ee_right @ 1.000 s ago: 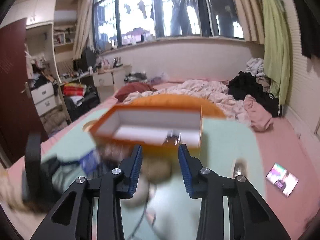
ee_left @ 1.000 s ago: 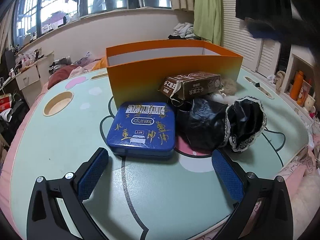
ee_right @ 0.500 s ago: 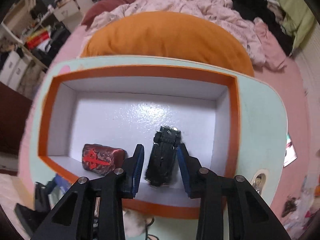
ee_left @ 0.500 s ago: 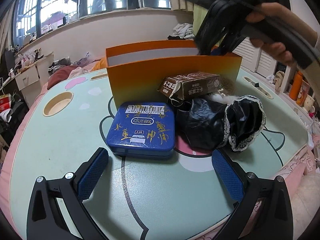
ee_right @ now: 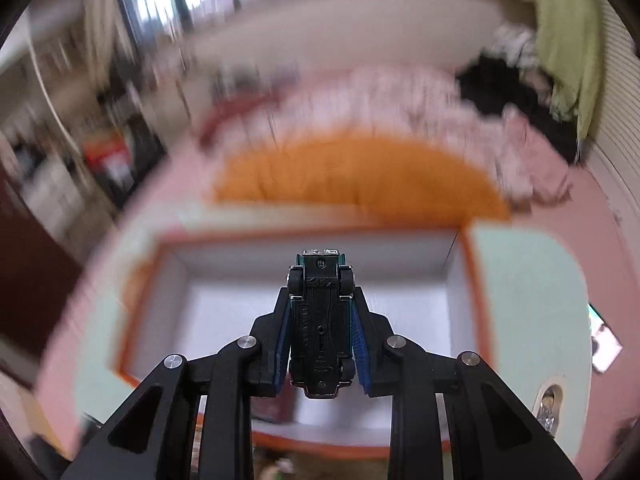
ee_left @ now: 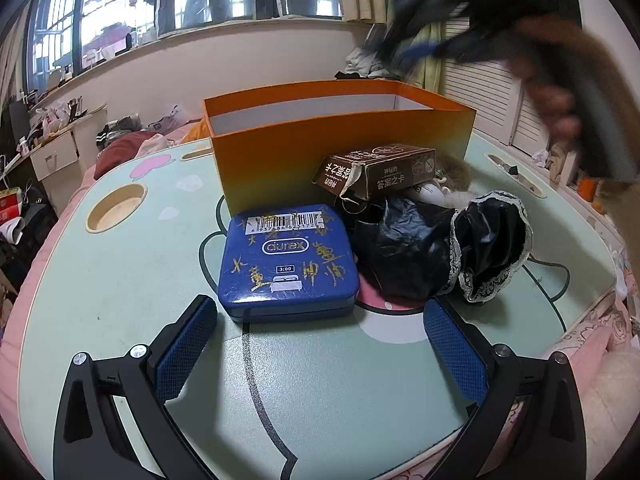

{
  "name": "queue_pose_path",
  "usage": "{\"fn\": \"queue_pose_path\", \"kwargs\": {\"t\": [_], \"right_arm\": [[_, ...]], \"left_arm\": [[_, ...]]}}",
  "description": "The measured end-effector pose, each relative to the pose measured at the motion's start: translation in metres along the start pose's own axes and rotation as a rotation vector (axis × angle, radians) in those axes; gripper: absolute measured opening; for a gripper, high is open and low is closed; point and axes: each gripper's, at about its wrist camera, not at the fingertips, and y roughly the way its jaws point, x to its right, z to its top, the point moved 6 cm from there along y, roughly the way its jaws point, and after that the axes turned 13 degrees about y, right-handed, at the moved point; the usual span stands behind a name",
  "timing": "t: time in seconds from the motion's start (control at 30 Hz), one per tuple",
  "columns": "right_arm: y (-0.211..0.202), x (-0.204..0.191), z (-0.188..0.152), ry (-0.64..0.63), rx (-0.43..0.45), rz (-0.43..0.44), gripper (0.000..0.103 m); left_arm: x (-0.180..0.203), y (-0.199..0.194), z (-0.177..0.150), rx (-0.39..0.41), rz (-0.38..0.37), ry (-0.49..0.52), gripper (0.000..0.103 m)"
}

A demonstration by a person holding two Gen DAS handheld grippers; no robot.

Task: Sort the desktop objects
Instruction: 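Lift the green toy car out and set it beside the pompoms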

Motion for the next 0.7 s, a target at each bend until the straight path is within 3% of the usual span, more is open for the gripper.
{"fn": "queue_pose_path", "kwargs": {"t": [0.07,0.13,0.27,0.43,0.57,0.63,0.7], "right_arm": [[-0.039,-0.003,-0.006,-0.003,0.062,0.063,0.026],[-0.062,0.000,-0.022,-0.024,0.066,0.082,0.026],[-0.083,0.042,-0.079,-0.011,-0.005,-0.009,0.026],[-0.041,0.090,-0.123,0.099,-0.129,-0.075,0.026],[-0.013,0.085,-0.128,0.080,-0.149,-0.045,0.027],[-0.015,0.076,-0.126,0.058,-0.086,-0.020,0.034],[-0.027,0.072,-0.122,0.055,0.003,-0.007,0.072]], "left_arm": [[0.000,0.000,0.000,0.000,0.000,0.000,0.103],[0.000,0.000,0.000,0.000,0.000,-0.001,0.103],[0.000,0.000,0.000,0.000,0.001,0.000,0.103],[0.001,0.000,0.000,0.000,0.002,-0.001,0.103],[0.001,0.000,0.000,0.000,0.002,0.000,0.103],[0.001,0.000,0.000,0.000,0.002,-0.001,0.103],[0.001,0.000,0.000,0.000,0.002,-0.001,0.103]]}}
